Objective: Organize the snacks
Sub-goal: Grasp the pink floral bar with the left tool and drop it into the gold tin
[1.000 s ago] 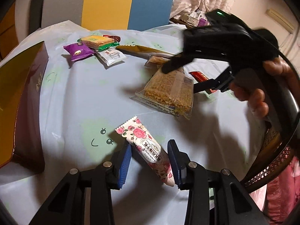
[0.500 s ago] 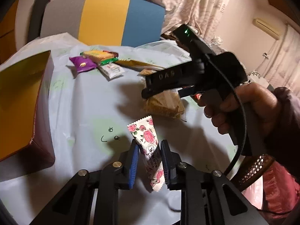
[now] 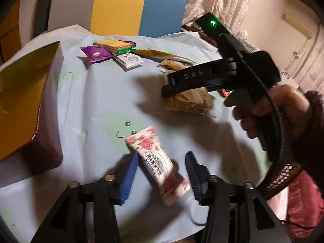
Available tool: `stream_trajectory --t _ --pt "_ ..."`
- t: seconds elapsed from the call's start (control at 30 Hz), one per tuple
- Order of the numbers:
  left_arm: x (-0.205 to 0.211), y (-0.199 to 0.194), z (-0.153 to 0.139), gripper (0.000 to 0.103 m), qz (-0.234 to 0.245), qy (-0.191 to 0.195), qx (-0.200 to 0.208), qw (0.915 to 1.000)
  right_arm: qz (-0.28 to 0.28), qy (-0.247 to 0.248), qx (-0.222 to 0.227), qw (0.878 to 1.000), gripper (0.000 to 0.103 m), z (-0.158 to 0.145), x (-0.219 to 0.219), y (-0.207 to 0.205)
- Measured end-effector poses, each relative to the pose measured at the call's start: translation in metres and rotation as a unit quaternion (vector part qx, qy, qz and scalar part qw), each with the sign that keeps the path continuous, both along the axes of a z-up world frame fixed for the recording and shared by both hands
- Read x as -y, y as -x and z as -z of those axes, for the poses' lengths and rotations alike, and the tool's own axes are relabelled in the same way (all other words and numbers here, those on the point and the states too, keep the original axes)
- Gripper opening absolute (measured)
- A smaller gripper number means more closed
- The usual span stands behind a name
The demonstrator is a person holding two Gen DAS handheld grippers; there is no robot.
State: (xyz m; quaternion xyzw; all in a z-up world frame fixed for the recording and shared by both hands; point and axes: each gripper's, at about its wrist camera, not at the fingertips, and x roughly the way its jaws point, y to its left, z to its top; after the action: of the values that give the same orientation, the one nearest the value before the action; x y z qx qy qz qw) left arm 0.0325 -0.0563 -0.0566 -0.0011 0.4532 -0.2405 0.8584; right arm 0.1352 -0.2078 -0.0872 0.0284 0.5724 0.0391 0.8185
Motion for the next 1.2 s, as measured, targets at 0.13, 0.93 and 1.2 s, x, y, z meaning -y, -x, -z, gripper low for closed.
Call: stream_trajectory --t 0.13,0.93,1.2 --pt "0.002 0.000 0.001 0.019 0.003 -0.007 0.010 0.9999 -0.005 -0.003 0.006 1.000 0.091 0.001 0.001 0.004" --pt "-0.147 -0.142 -0.068 0.020 -0.248 0.011 -0.010 0.9687 -0.022 0.006 0.040 0.999 0.089 -0.002 0.010 0.038" --pt "-0.150 -0.185 -0.045 0.043 -0.264 -0.021 -0.016 0.9642 -0.021 0.007 0.040 0.999 0.089 -0.002 0.008 0.037"
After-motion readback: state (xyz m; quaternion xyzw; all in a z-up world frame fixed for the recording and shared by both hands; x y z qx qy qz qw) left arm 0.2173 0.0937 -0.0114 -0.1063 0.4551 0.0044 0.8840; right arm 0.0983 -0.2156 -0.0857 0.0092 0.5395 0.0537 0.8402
